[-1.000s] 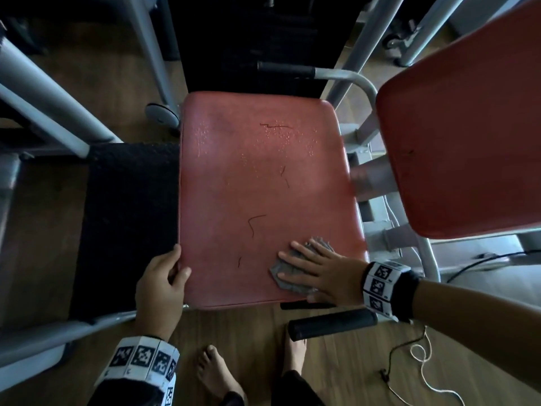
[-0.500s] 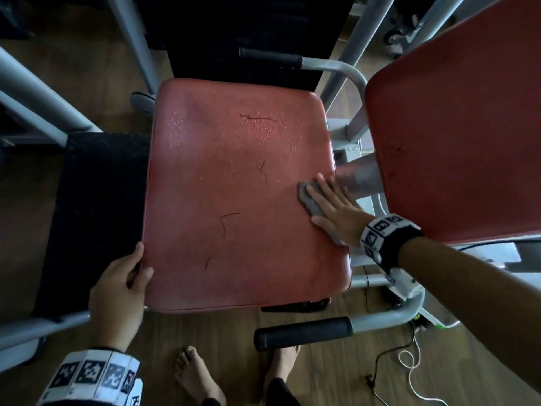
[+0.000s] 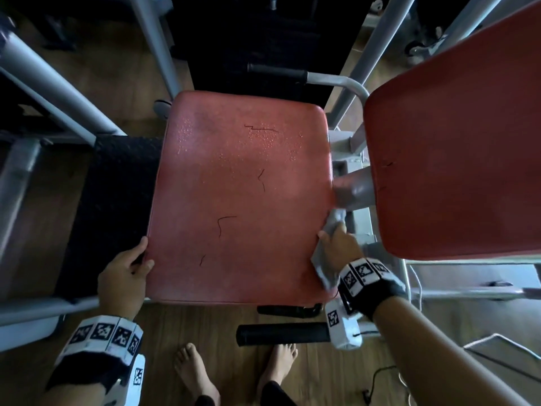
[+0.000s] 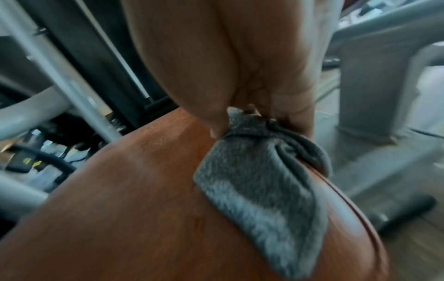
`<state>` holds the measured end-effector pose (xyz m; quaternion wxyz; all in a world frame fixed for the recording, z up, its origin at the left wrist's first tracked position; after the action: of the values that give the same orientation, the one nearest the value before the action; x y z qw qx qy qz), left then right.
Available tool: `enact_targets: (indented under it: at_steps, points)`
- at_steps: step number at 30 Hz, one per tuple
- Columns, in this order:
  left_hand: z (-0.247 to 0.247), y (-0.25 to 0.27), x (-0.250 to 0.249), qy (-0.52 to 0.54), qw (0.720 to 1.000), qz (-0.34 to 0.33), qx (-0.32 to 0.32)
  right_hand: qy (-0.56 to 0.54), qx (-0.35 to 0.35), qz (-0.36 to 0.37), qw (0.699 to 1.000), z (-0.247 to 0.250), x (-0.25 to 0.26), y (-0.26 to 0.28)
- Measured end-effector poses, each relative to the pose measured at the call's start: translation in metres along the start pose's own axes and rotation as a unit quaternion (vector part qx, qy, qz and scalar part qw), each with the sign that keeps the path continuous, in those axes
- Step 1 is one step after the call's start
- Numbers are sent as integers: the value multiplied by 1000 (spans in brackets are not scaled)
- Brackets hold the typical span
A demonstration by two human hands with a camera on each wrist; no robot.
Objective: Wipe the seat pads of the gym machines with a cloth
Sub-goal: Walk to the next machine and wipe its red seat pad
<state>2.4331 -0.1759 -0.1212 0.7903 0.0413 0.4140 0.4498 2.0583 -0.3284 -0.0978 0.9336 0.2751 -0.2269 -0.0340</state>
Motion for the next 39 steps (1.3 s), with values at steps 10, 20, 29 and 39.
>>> enact_targets:
  at_steps: [10,20,29,39]
  points:
    - [-1,2,0,-8,1000,13,-8,-63,46,-85,993,-22,-17,48]
    - [-3,-6,12,16,1000,23,13,-56,-51,-64,995,8,1,-16]
    - [-6,-4,9,-8,1000,-10,-5,-52,-10,-4,999,-5,-12,21]
    - [-5,-2,7,20,1000,-2,-11,-63,-154,28,986,27,36,-69]
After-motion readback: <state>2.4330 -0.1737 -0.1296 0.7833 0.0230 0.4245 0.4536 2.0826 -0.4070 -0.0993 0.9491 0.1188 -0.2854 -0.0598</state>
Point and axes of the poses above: each hand's wrist, its own y-axis away from the middle knuckle, its own z-axis out of the back of the hand, x = y × z, the point moved 3 cm from there along -y, towards the middle knuckle, and after that the axes turned 14 degrees about z, right-handed, at the moved point
